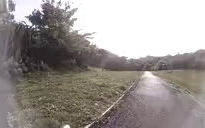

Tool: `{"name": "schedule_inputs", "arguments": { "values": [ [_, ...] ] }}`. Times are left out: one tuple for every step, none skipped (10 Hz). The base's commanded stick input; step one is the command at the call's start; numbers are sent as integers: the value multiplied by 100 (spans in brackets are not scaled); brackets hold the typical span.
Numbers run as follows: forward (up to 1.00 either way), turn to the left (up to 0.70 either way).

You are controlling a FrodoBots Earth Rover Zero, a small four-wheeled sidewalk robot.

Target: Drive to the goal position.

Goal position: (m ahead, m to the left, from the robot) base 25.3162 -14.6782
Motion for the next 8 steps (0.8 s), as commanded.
{"name": "schedule_inputs", "arguments": {
  "values": [
    [0,0],
    [0,0],
    [0,0],
    [0,0],
    [4,0],
    [19,0],
    [58,0],
    [70,0]
  ]
}}
